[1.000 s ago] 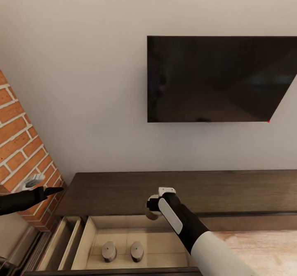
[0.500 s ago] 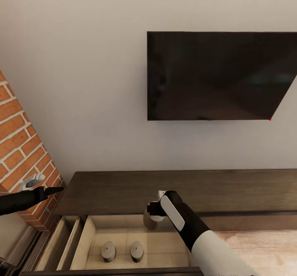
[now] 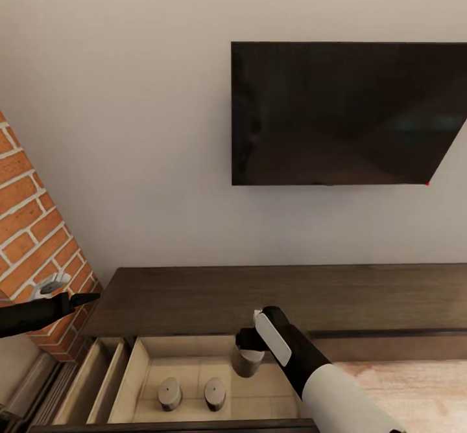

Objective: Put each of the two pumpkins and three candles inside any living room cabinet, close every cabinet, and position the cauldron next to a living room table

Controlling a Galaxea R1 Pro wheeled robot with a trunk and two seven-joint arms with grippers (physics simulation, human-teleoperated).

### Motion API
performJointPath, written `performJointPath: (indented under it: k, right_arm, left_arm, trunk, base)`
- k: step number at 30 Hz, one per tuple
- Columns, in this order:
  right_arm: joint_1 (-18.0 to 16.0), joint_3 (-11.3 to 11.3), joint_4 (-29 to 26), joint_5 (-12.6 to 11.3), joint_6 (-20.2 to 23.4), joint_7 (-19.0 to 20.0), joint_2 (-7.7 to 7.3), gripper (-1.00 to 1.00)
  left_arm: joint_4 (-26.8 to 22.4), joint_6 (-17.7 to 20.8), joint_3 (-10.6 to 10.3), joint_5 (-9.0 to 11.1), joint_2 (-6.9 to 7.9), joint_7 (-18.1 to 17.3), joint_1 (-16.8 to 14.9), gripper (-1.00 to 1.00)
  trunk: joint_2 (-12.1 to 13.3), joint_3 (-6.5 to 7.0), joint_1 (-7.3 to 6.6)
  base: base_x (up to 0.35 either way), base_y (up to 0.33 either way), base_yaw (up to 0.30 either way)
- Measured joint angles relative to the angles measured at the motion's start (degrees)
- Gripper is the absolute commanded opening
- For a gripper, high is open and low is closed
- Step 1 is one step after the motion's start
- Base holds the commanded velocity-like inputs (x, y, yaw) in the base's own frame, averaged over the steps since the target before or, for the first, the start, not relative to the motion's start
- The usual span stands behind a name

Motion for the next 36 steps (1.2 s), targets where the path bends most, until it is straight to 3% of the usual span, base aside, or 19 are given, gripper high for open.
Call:
performJointPath:
  k: [6,14,22,27,29,33,36]
  right_arm:
    - [0.0,-0.02,1.32,0.04,-2.22,-0.01,0.0,-1.0]
    - [0.0,0.16,9.05,0.41,-7.57,-0.02,0.0,-1.0]
    - [-0.01,0.13,10.29,0.36,-8.86,-0.01,0.0,-1.0]
    - [-0.03,0.04,12.6,0.62,-11.82,-0.07,0.0,-1.0]
    - [-0.06,0.07,13.99,0.5,-12.9,-0.06,0.0,-1.0]
    - [-0.09,0.12,15.45,0.53,-14.52,-0.04,0.0,-1.0]
    - [-0.09,0.13,15.67,0.55,-14.83,-0.02,0.0,-1.0]
  left_arm:
    - [0.0,0.0,-0.09,0.0,-0.03,0.0,0.0,1.0]
    - [0.0,0.0,0.2,0.0,-0.03,-0.04,0.0,1.0]
    - [0.0,0.0,0.14,0.0,-0.03,-0.03,0.0,1.0]
    - [-0.15,0.0,0.11,0.22,-0.03,-0.05,0.0,1.0]
    - [-0.16,0.0,0.09,1.4,0.02,-0.07,0.0,1.0]
    - [-0.18,0.01,-0.34,9.81,0.51,-0.34,-0.01,1.0]
    - [-0.18,0.02,-0.42,12.56,0.62,-0.38,-0.01,1.0]
  trunk:
    - [-2.41,-1.08,1.32]
    - [-5.62,-2.52,3.08]
    - [-8.83,-3.95,4.83]
    - [-10.84,-4.85,5.93]
    - [-11.64,-5.21,6.37]
    - [-13.25,-5.93,7.25]
    - [-14.45,-6.47,7.91]
  base:
    - [0.0,0.0,0.0]
    - [0.0,0.0,0.0]
    - [0.0,0.0,0.0]
    - [0.0,0.0,0.0]
    - [0.0,0.0,0.0]
    - [0.0,0.0,0.0]
    - [0.0,0.0,0.0]
